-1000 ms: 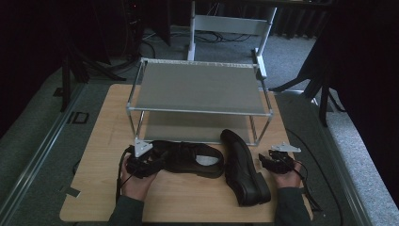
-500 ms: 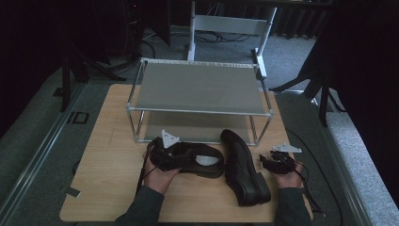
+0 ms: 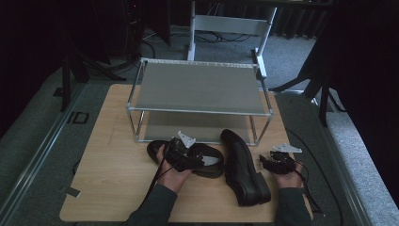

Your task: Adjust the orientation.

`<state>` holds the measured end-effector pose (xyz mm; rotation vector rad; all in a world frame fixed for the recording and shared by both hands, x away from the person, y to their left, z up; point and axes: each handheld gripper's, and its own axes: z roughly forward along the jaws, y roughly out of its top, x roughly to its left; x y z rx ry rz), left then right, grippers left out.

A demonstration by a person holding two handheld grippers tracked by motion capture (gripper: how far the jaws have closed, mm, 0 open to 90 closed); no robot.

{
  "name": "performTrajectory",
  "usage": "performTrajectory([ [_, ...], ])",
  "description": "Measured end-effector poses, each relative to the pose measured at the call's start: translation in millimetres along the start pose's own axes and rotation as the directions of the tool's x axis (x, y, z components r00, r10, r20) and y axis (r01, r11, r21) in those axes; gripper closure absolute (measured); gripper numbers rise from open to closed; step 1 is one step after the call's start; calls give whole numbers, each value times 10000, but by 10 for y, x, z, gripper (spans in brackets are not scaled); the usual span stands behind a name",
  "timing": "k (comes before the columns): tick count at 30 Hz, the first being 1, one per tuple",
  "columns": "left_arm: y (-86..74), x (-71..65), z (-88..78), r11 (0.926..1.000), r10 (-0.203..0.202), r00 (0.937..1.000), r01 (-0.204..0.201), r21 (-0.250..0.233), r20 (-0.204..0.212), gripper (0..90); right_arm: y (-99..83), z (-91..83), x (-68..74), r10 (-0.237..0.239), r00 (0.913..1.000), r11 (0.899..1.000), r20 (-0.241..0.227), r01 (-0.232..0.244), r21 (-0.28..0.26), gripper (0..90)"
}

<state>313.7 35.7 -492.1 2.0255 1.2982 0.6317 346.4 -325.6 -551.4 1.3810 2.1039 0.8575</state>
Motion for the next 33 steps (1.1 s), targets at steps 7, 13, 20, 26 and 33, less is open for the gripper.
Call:
performTrajectory([
  [7,-36,13,-74,9995,194,9994,-187,-240,274,172,-11,-3,-19,84,10000,10000,-53,-84,1,445],
  [13,-141,110,-195,9997,119,9978,-105,-212,657,207,-23,-9,-65,407,9987,9991,-318,-410,-90,441],
  [20,-229,209,-341,9998,-61,9938,79,-158,1113,261,-25,-3,-71,484,9981,9988,-389,-487,-69,439],
  [26,-372,246,-528,9998,77,9906,-50,-201,1365,348,-36,5,-77,541,9977,9985,-405,-543,-22,438],
  [33,-504,152,-570,9990,427,9934,-440,99,1064,411,-31,11,-58,490,9979,9988,-429,-491,-8,437],
])
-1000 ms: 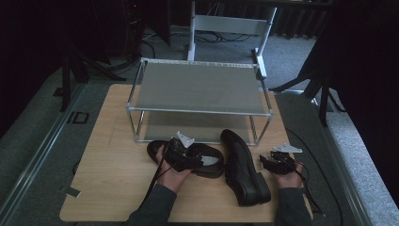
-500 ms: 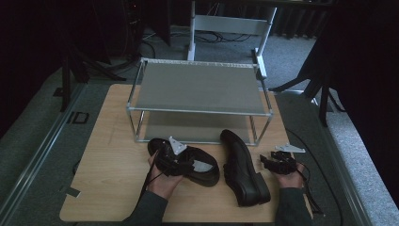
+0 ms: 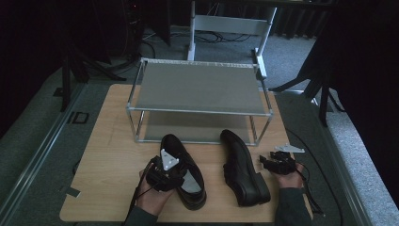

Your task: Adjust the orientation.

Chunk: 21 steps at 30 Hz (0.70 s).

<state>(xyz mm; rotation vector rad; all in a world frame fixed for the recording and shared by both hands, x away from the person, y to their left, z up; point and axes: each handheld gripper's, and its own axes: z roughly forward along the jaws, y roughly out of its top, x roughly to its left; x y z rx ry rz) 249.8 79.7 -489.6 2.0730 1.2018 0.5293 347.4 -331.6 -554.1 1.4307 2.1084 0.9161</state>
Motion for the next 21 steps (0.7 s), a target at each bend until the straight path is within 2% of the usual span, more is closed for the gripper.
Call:
performTrajectory([
  [1,-6,-13,59,9998,0,9999,4,207,-166,393,1,2,4,-17,10000,10000,2,17,3,436],
  [3,-11,-11,117,9999,5,9991,2,151,-425,367,3,2,10,-61,10000,10000,0,61,4,436],
  [5,5,10,122,9997,-234,9992,232,-53,-323,379,0,-1,9,-70,10000,10000,13,70,0,436],
  [8,24,-13,75,9991,-46,9991,29,-418,-411,481,-2,2,-1,-21,10000,10000,0,21,-19,436],
  [10,22,-62,66,9969,167,9976,-217,-756,-671,555,-1,2,0,-32,10000,10000,0,32,-16,435],
  [12,14,-110,86,9939,320,9951,-416,-1017,-940,603,-3,0,2,-59,10000,10000,-25,59,-7,434],
  [14,12,-128,99,9921,372,9942,-488,-1154,-1008,641,-3,-1,2,-73,10000,10000,-21,73,-4,433],
  [15,20,-149,116,9874,458,9929,-616,-1456,-1098,662,-4,-1,-2,-52,10000,10000,-31,52,-10,432],
  [17,51,-149,137,9834,490,9941,-650,-1696,-969,691,-4,-1,-7,-27,10000,10000,-41,26,-23,431],
  [21,137,-156,193,9818,653,9950,-775,-1733,-753,696,-3,0,-7,-19,10000,10000,-49,19,-21,430],
])
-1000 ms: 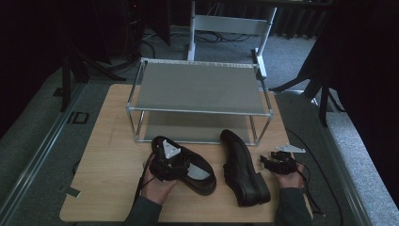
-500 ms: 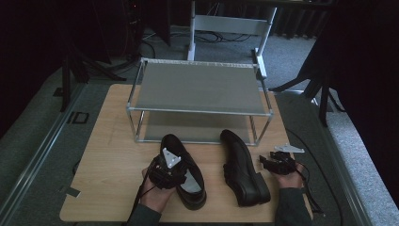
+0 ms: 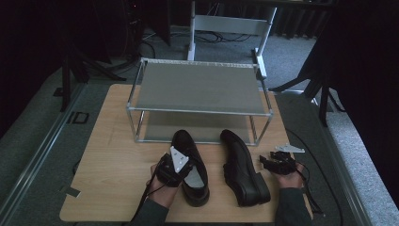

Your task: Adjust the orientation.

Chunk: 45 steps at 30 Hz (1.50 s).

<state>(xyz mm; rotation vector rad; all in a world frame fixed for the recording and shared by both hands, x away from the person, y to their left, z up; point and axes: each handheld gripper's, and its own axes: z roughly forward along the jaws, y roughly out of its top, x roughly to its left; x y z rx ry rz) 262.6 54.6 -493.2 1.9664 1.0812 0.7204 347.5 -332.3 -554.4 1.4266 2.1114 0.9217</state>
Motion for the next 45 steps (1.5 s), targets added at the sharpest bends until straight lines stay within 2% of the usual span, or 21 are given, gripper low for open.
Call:
performTrajectory([
  [1,38,-11,54,10000,-27,9997,28,-51,254,695,0,-1,0,-1,10000,10000,-14,1,8,430],
  [5,95,-68,152,9997,-244,9965,246,-12,797,682,0,-1,-1,0,10000,10000,-26,0,10,429],
  [6,95,-68,152,9997,-244,9965,246,-12,797,671,0,-1,-1,0,10000,10000,-26,0,10,429],
  [8,112,-156,199,9993,-382,9933,375,88,1087,647,0,-1,0,-20,10000,10000,-37,20,7,429],
  [9,123,-184,205,9993,-377,9932,372,66,1097,629,0,-1,-1,-19,10000,10000,-49,19,11,429],
  [11,155,-194,212,9985,-539,9906,521,176,1255,593,0,-1,-2,-32,10000,10000,-60,32,16,429],
  [14,182,-142,209,9909,-1294,9782,1212,594,1623,449,-2,-3,-3,-32,10000,10000,-79,33,16,426],
  [16,158,-78,189,9817,-1845,9617,1703,851,2026,373,-2,-4,-4,-33,9999,10000,-97,33,19,424],
  [21,48,81,49,9737,-2247,9377,2058,973,2649,340,-1,-4,-8,6,9999,10000,-132,-6,20,422],
  [24,-39,149,-24,9704,-2393,9294,2191,1018,2808,359,0,-4,-11,33,9999,10000,-138,-33,28,419],
  [26,-98,162,-52,9678,-2508,9175,2301,1022,3087,366,1,-6,-9,31,9999,10000,-110,-30,53,418],
  [27,-117,159,-62,9689,-2467,9155,2269,985,3178,368,4,-7,-6,10,10000,10000,-98,-9,77,415],
  [29,-133,156,-97,9707,-2399,9157,2226,899,3226,371,14,-15,11,-64,9999,9999,-92,65,115,413],
  [31,-147,158,-148,9744,-2248,9233,2121,747,3115,383,36,-50,38,-180,9998,9997,-122,181,132,414],
  [32,-171,183,-201,9750,-2221,9300,2108,700,2929,383,52,-78,52,-263,9995,9996,-179,264,56,418],
  [33,-171,183,-201,9750,-2221,9300,2108,700,2929,382,52,-78,52,-263,9995,9996,-179,264,56,418],
  [35,-196,206,-212,9791,-2023,9440,1898,726,2607,382,114,-191,118,-455,9986,9989,-255,452,-131,419],
  [36,-219,226,-201,9801,-1962,9481,1821,788,2501,382,137,-238,151,-588,9977,9981,-323,581,-205,419],
  [41,-291,279,-126,9781,-2023,9521,1847,958,2294,385,262,-547,354,-1365,9889,9873,-593,1309,-897,423],
  [43,-307,276,-92,9801,-1903,9582,1729,976,2138,385,292,-661,434,-1573,9848,9819,-742,1479,-1184,425],
  [45,-315,281,-62,9803,-1858,9593,1662,1063,2129,386,286,-762,522,-1831,9795,9751,-844,1700,-1423,431],
])
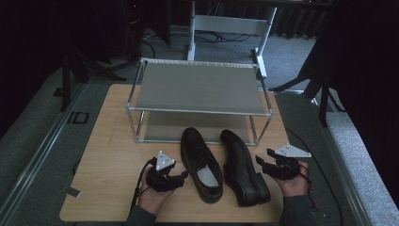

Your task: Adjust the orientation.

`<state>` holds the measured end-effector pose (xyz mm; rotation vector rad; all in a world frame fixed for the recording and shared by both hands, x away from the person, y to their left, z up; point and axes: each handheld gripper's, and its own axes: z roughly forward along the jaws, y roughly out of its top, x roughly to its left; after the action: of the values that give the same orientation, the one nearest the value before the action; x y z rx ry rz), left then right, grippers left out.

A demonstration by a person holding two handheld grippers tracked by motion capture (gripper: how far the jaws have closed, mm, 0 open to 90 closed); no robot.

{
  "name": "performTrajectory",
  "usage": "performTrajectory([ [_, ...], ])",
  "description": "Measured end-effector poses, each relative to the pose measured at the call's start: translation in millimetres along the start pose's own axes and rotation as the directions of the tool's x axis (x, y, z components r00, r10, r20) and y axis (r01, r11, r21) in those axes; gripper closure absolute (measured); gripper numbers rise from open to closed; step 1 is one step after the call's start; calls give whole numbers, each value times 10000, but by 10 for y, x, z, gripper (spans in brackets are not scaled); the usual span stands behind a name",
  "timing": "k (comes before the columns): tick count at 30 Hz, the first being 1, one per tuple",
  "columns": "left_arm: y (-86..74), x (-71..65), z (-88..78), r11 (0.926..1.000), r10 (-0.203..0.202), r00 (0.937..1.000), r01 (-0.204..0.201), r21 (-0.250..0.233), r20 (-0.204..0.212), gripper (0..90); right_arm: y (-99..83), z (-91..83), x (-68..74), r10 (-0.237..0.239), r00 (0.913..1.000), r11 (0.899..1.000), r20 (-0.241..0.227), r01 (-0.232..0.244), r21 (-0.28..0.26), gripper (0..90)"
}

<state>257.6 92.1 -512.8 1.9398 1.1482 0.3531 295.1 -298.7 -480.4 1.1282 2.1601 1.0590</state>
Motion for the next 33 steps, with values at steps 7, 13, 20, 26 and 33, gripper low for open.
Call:
performTrajectory([
  [7,19,18,91,9998,42,9997,-38,171,-235,395,4,-237,281,-574,9976,9982,-398,566,-210,546],
  [13,24,-17,139,9998,76,9998,-73,203,-180,395,-1,-286,495,-1296,9896,9916,-617,1290,-137,643],
  [20,7,-38,178,9996,39,9999,-35,291,-151,398,-91,-250,588,-1401,9856,9898,-950,1421,143,626],
  [26,7,-26,194,9995,-67,9998,72,313,-167,399,-130,-220,547,-1142,9864,9931,-1179,1167,148,607],
  [33,5,-28,196,9994,-133,9997,139,303,-210,400,-139,-231,497,-1050,9883,9942,-1110,1070,129,607],
])
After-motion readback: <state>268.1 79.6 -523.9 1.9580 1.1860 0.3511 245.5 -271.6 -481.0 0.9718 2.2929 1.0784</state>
